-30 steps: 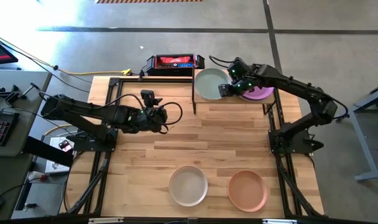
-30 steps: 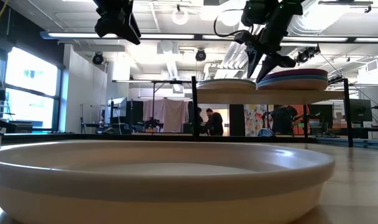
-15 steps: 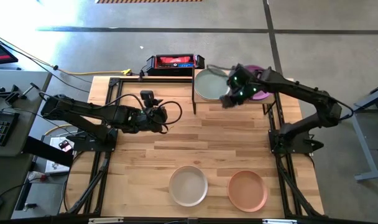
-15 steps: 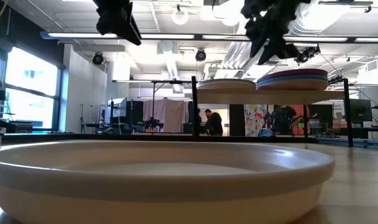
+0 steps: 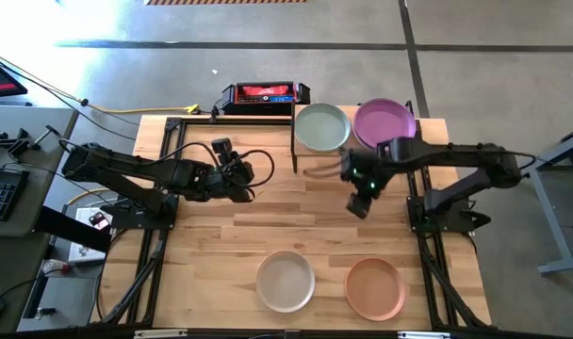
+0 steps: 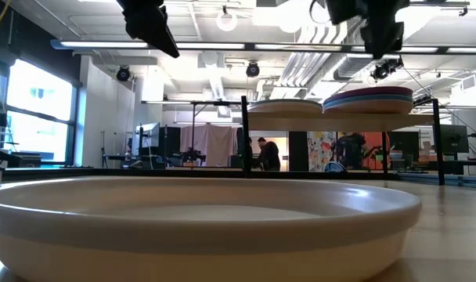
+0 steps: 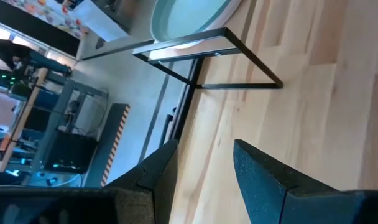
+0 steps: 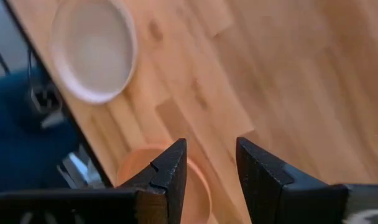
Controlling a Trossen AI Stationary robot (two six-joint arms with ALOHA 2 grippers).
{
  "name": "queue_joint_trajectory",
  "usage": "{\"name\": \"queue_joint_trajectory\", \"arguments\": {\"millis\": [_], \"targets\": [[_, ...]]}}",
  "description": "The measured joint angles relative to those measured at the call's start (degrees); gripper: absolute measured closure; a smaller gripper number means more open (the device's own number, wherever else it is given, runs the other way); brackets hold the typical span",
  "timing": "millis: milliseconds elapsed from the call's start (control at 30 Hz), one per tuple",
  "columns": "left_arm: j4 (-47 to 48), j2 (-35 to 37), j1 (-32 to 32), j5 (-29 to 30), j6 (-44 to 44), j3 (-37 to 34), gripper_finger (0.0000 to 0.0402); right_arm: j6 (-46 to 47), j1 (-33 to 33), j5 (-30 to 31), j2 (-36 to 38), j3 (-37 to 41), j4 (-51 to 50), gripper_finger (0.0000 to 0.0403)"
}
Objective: Place and stack plates onto a shelf
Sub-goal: Stack the brown plate on top of the light blue plate on the shelf
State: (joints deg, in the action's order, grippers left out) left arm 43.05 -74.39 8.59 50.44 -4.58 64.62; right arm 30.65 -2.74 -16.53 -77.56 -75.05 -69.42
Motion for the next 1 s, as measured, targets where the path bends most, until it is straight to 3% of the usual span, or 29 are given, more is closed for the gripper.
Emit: {"name": "queue_joint_trajectory", "arguments": {"millis": [267,500,767,1000], "targets": [[0.35,0.0,-0.16,-0.87,6.12,-0.01,0.0259,-0.69,13.35,3.6,0.02,0.78,0.79,0.0286],[1.16,0.0,-1.57,-6.62,11.14,-0.01,0.0259,2.86,22.73,4.13,-0.07,9.66,5.33,0.0286],[1.29,0.0,-3.43,-8.37,11.98,-0.01,0.0259,10.81,28.51,4.62,-0.02,20.53,18.94,0.0286],[0.91,0.0,-4.78,-8.36,11.96,-0.02,0.0259,16.19,30.98,4.61,-0.02,28.68,24.63,0.0286]]}}
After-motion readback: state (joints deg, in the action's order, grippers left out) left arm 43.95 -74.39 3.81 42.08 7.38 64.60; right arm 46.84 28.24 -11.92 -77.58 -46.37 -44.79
